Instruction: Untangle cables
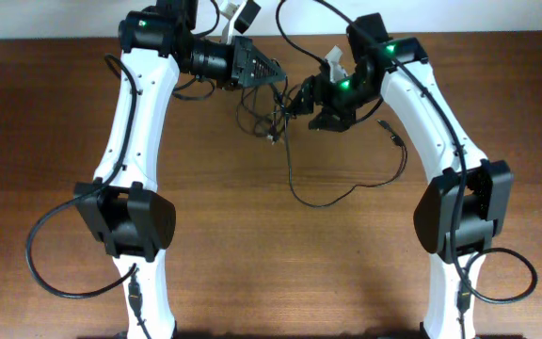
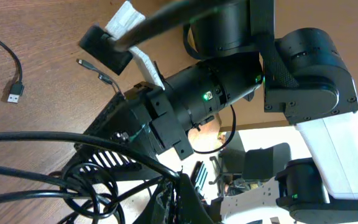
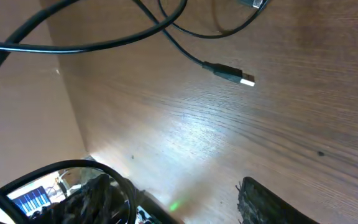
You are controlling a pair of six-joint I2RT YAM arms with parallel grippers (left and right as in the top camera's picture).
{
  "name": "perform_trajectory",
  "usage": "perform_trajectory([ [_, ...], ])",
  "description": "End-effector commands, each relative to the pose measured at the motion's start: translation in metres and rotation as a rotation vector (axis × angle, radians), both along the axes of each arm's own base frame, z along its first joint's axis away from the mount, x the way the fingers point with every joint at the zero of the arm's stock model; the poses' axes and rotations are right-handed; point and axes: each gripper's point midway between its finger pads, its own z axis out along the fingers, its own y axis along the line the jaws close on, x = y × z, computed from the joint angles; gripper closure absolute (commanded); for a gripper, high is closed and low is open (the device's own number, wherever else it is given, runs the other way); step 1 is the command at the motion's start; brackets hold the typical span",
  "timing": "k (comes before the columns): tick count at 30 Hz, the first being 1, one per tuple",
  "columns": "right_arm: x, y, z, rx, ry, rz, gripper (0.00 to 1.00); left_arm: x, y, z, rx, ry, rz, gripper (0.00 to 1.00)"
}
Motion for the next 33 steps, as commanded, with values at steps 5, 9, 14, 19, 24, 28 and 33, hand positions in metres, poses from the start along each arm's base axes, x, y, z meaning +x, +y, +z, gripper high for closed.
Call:
perform_trajectory([
  [5,-0.025,0.012,0.01,0.112,0.034,0.118,0.35,-0.008,-0.002,0.023,-0.014,-0.079,-0.018,1.0],
  [9,-0.023,0.014,-0.011,0.046,0.042,0.12,0.4,-0.011,-0.004,0.03,-0.052,-0.082,-0.035,1.0],
  [14,-0.004,-0.005,-0.043,-0.099,0.074,0.004,0.74,0.003,0.019,0.05,-0.157,-0.099,-0.003,1.0],
  [19,0.012,-0.06,-0.026,-0.093,0.06,-0.092,0.96,0.038,0.084,0.03,-0.016,-0.121,0.194,1.0],
  [24,0.004,-0.162,0.031,-0.236,-0.057,-0.239,0.96,0.059,0.167,-0.019,0.3,-0.051,0.45,1.0],
  [28,-0.011,-0.163,0.088,-0.235,-0.226,-0.224,0.96,0.051,0.162,-0.031,0.365,-0.005,0.441,1.0],
  [33,-0.028,-0.092,0.099,-0.175,-0.275,-0.06,0.55,0.021,0.085,0.022,-0.009,-0.091,0.151,1.0],
])
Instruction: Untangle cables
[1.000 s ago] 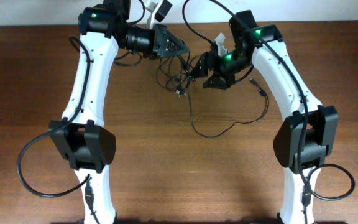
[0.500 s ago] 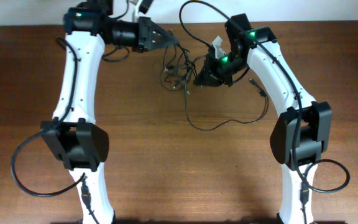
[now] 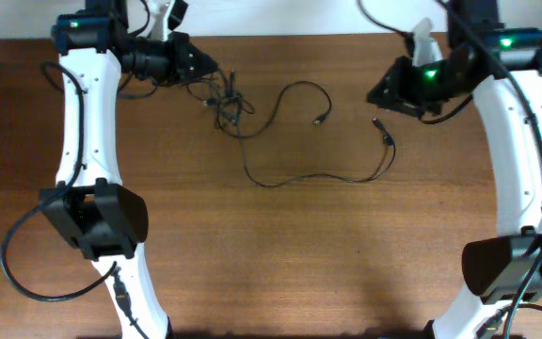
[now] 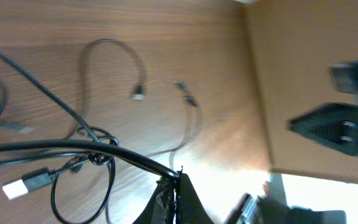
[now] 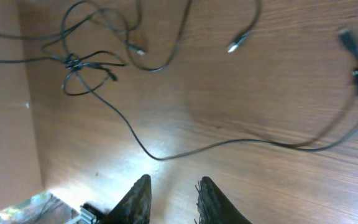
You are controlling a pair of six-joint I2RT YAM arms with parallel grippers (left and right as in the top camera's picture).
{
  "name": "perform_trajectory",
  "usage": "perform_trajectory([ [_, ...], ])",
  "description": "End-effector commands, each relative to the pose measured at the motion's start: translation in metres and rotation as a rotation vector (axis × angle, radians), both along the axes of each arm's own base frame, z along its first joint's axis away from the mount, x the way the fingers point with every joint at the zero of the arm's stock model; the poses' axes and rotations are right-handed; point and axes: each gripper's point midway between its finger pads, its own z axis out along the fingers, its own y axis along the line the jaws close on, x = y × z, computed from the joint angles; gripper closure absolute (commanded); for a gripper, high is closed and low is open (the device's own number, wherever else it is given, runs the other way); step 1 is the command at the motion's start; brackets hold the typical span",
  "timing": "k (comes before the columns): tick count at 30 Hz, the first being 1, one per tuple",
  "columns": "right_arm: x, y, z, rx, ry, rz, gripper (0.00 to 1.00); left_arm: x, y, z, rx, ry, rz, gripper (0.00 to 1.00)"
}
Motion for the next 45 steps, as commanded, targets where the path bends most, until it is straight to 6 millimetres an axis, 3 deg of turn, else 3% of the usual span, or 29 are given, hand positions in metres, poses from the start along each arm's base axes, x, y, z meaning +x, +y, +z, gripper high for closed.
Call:
perform_trajectory([
  [1,-0.007,0.044,0.006,0.012,-0.053,0.116,0.5,-0.028,-0.042,0.06,-0.243,-0.124,-0.184,1.0],
  [5,-0.005,0.086,0.014,0.029,-0.124,0.172,0.47,-0.045,-0.073,0.077,-0.349,-0.12,-0.282,1.0],
  [9,0.007,0.105,0.0,-0.009,-0.108,0.105,0.47,-0.059,-0.098,0.085,-0.403,-0.113,-0.354,1.0],
  [15,0.014,0.119,-0.032,-0.034,-0.058,0.127,0.52,-0.063,-0.101,0.089,-0.428,-0.111,-0.369,1.0],
  [19,0.021,0.122,-0.034,-0.023,-0.067,0.113,0.57,-0.063,-0.101,0.089,-0.428,-0.111,-0.37,1.0],
  [24,0.011,0.137,-0.036,-0.004,-0.028,0.118,0.58,-0.062,-0.101,0.088,-0.423,-0.112,-0.369,1.0],
  [32,0.009,0.159,-0.017,0.179,0.041,0.084,0.63,-0.061,-0.1,0.089,-0.426,-0.113,-0.366,1.0],
  [37,0.012,0.159,-0.017,0.177,0.035,0.073,0.96,-0.061,-0.101,0.099,-0.476,-0.107,-0.377,1.0],
  [40,0.016,0.157,-0.017,0.157,0.001,0.082,0.96,-0.06,-0.101,0.099,-0.475,-0.108,-0.377,1.0],
  [41,0.018,0.158,-0.015,0.159,-0.023,0.093,0.96,-0.058,-0.1,0.094,-0.447,-0.111,-0.365,0.98],
  [43,0.023,0.154,-0.014,0.152,-0.049,0.101,0.96,-0.042,-0.094,0.064,-0.263,-0.107,-0.278,0.71],
  [44,0.024,0.146,-0.017,0.141,-0.042,0.096,0.96,-0.03,-0.08,0.032,-0.067,-0.075,-0.186,0.74],
  [45,0.023,0.128,-0.023,0.12,-0.006,0.075,0.96,-0.026,-0.063,-0.002,0.121,-0.008,-0.114,0.85],
])
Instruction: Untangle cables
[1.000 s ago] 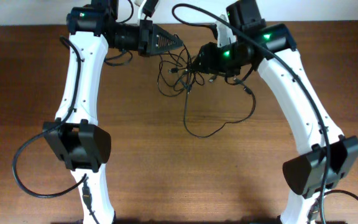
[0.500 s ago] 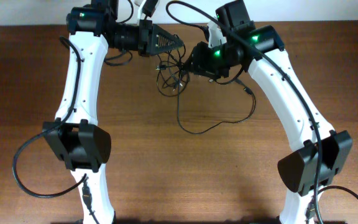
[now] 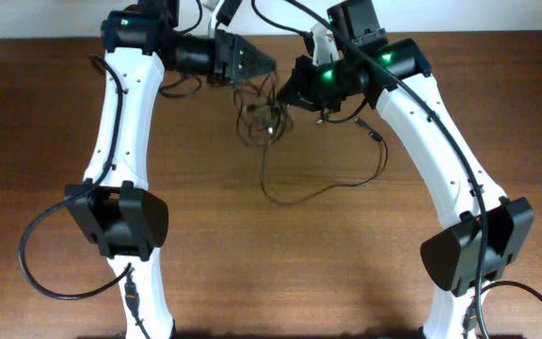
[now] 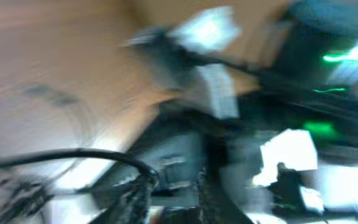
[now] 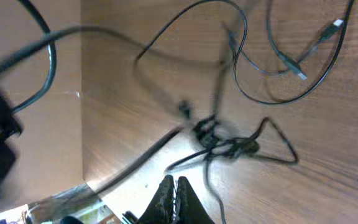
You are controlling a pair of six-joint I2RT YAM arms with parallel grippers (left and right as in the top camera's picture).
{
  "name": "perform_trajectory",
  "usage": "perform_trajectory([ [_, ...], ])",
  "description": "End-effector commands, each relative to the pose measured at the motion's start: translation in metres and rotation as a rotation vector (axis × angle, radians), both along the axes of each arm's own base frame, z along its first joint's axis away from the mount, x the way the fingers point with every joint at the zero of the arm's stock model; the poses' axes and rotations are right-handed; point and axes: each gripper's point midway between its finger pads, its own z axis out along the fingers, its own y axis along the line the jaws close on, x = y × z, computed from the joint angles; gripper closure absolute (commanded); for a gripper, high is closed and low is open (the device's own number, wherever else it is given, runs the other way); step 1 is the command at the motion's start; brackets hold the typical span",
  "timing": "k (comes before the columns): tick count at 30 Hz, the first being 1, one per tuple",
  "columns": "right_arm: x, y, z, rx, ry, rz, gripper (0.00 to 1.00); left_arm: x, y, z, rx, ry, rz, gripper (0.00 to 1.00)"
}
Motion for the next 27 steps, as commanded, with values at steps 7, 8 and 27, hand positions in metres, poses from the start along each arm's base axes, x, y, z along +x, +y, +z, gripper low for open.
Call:
perform_trajectory([
  [7,-0.008,-0.096,-0.039,-0.225,0.119,-0.05,0.94,-0.021,0.044,-0.172,0.738,0.151,0.041,0.65],
  [8,-0.008,-0.096,-0.039,-0.227,0.114,-0.044,0.93,-0.011,0.029,-0.172,0.738,0.042,0.009,0.65],
  [27,-0.011,-0.101,-0.043,-0.262,0.113,-0.029,0.84,0.041,0.012,-0.263,0.911,-0.215,-0.095,0.5],
])
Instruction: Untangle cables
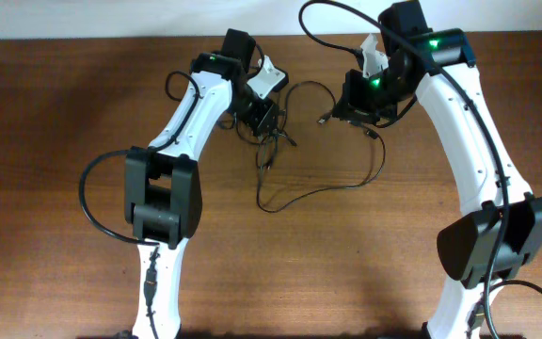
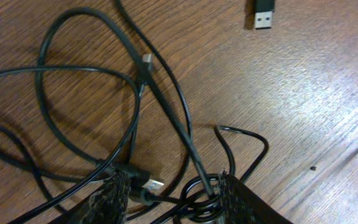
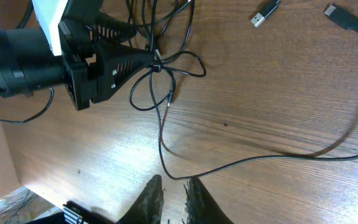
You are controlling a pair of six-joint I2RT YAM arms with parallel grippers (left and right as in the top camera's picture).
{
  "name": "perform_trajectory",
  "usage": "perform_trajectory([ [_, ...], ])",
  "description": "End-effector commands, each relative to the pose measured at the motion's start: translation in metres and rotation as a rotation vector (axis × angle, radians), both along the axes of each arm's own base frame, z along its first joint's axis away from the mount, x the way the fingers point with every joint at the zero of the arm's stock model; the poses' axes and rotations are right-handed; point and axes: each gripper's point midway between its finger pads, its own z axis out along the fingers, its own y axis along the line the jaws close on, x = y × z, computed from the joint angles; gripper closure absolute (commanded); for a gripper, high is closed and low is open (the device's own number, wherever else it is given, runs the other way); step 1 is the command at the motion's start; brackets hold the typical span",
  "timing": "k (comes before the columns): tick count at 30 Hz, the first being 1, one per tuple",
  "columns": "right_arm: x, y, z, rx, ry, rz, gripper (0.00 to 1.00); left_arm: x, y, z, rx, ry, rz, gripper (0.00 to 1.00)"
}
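Observation:
Thin black cables lie knotted in a tangle [image 1: 263, 137] at the back centre of the table. My left gripper [image 1: 269, 121] is low over it, open. In the left wrist view its fingers [image 2: 114, 199] straddle the knot [image 2: 199, 198], with coiled loops between them. From the tangle a long cable [image 1: 318, 191] runs forward and curves right. My right gripper [image 1: 348, 105] hovers right of the tangle, its fingers [image 3: 151, 198] a narrow gap apart with nothing between them. The right wrist view shows the left gripper [image 3: 126, 61] at the knot [image 3: 157, 67].
Loose USB plugs lie near the tangle: one [image 1: 324, 120] left of my right gripper, another [image 1: 373, 133] below it. The left wrist view shows a plug [image 2: 264, 12] at its top edge. A wall runs along the table's back edge [image 1: 280, 36].
My left gripper was raised at the back near the tangle; now it sits down on the knot with jaws open. The right gripper, shut beside the tangle then, is further right and slightly parted.
First both grippers were close together over the tangle at the back centre. Then the arms stood far apart, the left shut on a cable at the left, the cables spread out. Then both were back at the centre. Now the left straddles the knot, open.

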Motion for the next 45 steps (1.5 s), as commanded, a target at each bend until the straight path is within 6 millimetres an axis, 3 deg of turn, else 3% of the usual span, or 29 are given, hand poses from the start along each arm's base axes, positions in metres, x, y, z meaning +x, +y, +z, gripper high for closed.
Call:
perform_trajectory([
  [1,0.0,0.001,-0.003,-0.014,-0.002,0.011,0.84,-0.014,-0.001,-0.025,0.007,0.102,0.017,0.5],
  [3,0.0,0.001,-0.003,-0.014,-0.002,0.011,0.84,-0.031,-0.017,-0.034,-0.072,0.192,-0.01,0.53],
  [7,0.0,0.001,-0.003,-0.014,-0.002,0.011,0.84,-0.049,-0.038,-0.024,-0.205,0.282,-0.046,0.6],
  [10,0.0,0.001,-0.003,-0.015,-0.002,0.014,0.84,-0.045,-0.02,-0.041,-0.076,0.242,-0.058,0.7],
  [13,-0.001,0.001,-0.003,-0.015,0.0,0.014,0.84,-0.045,-0.015,-0.048,-0.045,0.247,-0.053,0.7],
  [17,-0.001,0.001,-0.003,-0.016,0.0,0.014,0.84,-0.062,-0.019,-0.074,-0.019,0.33,-0.074,0.72],
  [23,-0.001,0.0,-0.003,-0.016,0.0,0.017,0.83,-0.081,-0.027,-0.081,0.029,0.368,-0.119,0.77],
  [27,-0.001,0.0,-0.004,-0.018,-0.002,0.024,0.82,-0.078,0.0,-0.09,0.207,0.337,-0.112,0.82],
  [28,-0.001,0.0,-0.004,-0.018,-0.002,0.024,0.82,-0.077,-0.001,-0.09,0.203,0.331,-0.11,0.98],
  [30,-0.002,0.0,-0.004,-0.018,-0.002,0.024,0.82,-0.072,-0.017,-0.075,0.116,0.326,-0.111,1.0],
  [33,-0.002,0.0,-0.004,-0.018,0.001,0.024,0.82,-0.046,-0.041,-0.005,-0.086,0.291,-0.023,1.0],
  [34,-0.003,0.001,-0.004,-0.018,0.002,0.026,0.82,-0.037,-0.042,0.028,-0.137,0.259,-0.001,1.0],
  [36,-0.004,0.008,-0.003,-0.017,-0.003,0.042,0.82,-0.035,-0.045,0.077,-0.213,0.223,-0.009,1.0],
  [39,0.002,0.03,0.002,0.006,-0.07,0.085,0.83,-0.048,-0.051,0.13,-0.284,0.193,-0.029,1.0],
  [42,0.008,0.049,0.015,0.108,-0.119,0.122,0.83,-0.049,-0.049,0.155,-0.367,0.251,0.091,1.0],
  [45,0.01,0.055,0.019,0.129,-0.135,0.135,0.8,-0.049,-0.053,0.174,-0.512,0.307,0.093,1.0],
])
